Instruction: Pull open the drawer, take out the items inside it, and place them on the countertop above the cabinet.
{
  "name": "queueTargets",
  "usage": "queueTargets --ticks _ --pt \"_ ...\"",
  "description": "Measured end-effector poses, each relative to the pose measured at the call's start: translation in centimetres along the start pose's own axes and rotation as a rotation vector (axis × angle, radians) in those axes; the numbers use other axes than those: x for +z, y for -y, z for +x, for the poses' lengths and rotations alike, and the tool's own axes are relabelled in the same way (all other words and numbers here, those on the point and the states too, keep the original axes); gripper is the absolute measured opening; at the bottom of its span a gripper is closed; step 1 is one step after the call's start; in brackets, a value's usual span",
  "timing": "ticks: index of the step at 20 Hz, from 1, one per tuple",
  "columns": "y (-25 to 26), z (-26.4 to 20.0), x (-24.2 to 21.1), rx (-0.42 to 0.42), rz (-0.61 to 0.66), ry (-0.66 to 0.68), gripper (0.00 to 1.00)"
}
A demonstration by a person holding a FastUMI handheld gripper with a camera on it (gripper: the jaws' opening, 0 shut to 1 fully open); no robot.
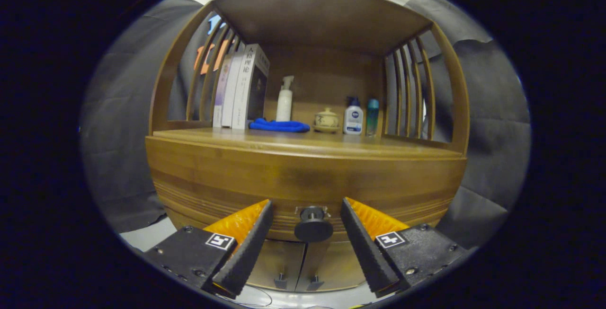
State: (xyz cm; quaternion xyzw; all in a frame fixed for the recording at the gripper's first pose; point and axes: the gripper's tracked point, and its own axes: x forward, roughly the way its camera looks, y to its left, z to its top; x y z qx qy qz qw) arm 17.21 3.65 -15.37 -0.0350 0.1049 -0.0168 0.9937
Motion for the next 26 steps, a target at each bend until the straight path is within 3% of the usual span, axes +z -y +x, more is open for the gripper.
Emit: queueTargets --ticks 4,5,11,19,26 --pt "0.6 0.8 -0.2 -0.035 0.005 -0.010 0.79" --pt "0.7 1.0 -0.2 -0.036 0.018 -0.005 0.72" --pt "1.1 0.6 -0.2 -0.012 0.034 -0.006 0.46" --pt "1.2 0.4 -0.2 -0.004 0.041 -0.029 0.36" --pt "1.3 -1.3 -0.5 0.014 0.051 -0.039 0.34"
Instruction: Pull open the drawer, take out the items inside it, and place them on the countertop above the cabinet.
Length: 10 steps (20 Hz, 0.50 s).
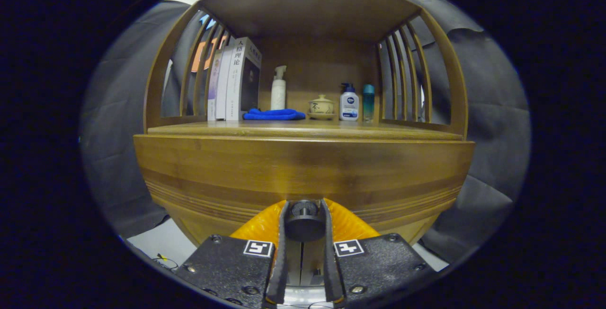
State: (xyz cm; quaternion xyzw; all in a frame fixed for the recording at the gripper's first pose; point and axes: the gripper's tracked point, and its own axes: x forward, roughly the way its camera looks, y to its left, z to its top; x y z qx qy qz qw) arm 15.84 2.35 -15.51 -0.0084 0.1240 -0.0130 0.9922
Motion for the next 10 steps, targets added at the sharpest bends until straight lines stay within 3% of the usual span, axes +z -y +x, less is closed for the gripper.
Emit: queueTargets --ticks 10 --pt "-0.19 -0.63 -0.04 0.021 0.028 -0.003 0.34"
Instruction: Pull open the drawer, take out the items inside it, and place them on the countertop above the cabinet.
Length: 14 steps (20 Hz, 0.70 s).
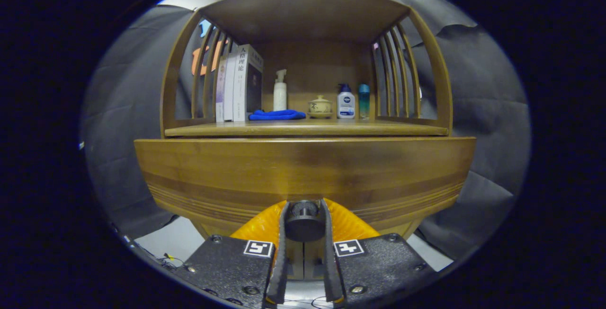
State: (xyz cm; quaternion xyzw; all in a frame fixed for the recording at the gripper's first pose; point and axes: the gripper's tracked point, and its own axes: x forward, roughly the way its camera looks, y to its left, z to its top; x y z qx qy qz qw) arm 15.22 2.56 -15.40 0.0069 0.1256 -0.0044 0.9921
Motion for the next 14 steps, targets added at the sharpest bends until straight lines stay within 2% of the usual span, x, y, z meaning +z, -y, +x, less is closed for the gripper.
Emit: queueTargets --ticks 14 --pt "0.09 0.07 0.22 0.004 0.030 0.010 0.34"
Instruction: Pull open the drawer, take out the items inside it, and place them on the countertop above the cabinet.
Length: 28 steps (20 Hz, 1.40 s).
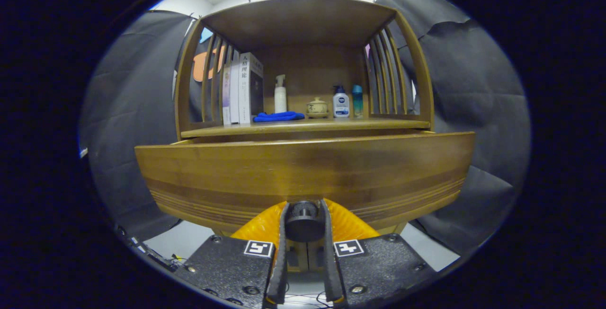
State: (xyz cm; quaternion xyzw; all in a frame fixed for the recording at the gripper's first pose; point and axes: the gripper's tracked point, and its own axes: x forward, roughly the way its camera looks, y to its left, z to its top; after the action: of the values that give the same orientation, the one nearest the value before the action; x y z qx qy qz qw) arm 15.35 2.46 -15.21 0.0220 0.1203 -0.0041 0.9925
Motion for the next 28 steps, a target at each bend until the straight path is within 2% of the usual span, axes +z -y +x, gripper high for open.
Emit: queueTargets --ticks 28 --pt "0.01 0.00 -0.09 0.015 0.007 -0.035 0.34"
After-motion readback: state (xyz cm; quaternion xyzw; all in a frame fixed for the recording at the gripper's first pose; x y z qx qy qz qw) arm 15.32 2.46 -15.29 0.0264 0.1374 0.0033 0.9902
